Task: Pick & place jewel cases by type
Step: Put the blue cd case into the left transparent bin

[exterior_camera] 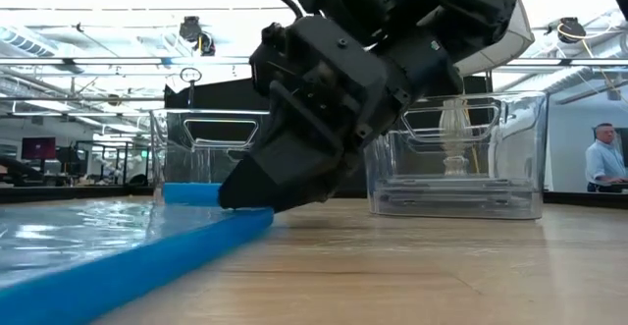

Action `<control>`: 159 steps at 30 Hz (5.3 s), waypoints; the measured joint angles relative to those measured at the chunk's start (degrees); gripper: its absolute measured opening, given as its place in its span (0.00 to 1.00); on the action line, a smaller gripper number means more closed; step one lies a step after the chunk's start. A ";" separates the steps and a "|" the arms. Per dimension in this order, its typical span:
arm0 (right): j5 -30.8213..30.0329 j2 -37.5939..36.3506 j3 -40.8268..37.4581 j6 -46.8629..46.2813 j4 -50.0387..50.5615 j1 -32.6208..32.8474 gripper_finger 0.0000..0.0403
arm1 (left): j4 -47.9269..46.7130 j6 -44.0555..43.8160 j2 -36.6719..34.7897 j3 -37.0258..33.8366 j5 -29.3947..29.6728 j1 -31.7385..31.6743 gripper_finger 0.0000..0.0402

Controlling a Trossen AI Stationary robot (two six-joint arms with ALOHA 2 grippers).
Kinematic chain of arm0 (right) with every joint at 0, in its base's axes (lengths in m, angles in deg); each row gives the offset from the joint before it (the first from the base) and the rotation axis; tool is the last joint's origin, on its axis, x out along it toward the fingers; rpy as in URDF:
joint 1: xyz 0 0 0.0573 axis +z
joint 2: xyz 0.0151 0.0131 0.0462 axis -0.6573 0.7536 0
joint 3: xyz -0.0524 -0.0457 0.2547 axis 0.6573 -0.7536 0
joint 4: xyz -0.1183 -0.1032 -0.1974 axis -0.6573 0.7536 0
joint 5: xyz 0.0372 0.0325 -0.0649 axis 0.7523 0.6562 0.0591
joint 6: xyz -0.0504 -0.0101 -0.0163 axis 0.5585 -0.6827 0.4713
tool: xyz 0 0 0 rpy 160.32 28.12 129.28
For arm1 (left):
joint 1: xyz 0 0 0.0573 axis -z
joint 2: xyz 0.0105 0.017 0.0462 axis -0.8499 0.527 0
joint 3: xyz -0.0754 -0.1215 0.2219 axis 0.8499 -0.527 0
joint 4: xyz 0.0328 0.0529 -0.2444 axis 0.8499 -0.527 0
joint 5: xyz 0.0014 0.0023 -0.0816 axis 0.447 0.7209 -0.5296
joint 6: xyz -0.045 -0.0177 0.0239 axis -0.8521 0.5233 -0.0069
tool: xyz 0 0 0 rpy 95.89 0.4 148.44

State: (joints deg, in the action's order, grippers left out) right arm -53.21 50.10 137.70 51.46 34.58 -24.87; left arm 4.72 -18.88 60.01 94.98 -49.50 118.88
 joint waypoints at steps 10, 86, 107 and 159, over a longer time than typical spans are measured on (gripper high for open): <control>2.10 -1.60 2.30 0.15 1.40 2.06 0.42 | 1.65 -0.20 0.28 -0.11 1.84 -0.09 0.64; -63.98 -34.62 -2.19 11.30 19.15 26.43 0.42 | -62.07 25.07 1.03 33.94 49.66 -9.46 0.08; -60.01 -64.57 -37.56 -1.09 -11.39 20.92 0.42 | -62.23 28.81 1.00 33.99 50.05 -33.29 0.08; -23.31 -48.74 -42.38 -24.79 -39.30 -9.50 0.30 | -26.09 65.39 0.93 34.03 49.89 -33.48 0.08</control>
State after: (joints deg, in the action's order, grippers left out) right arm -76.51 1.36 95.32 26.67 -4.72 -34.38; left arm -21.37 46.51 60.94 129.01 0.39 85.40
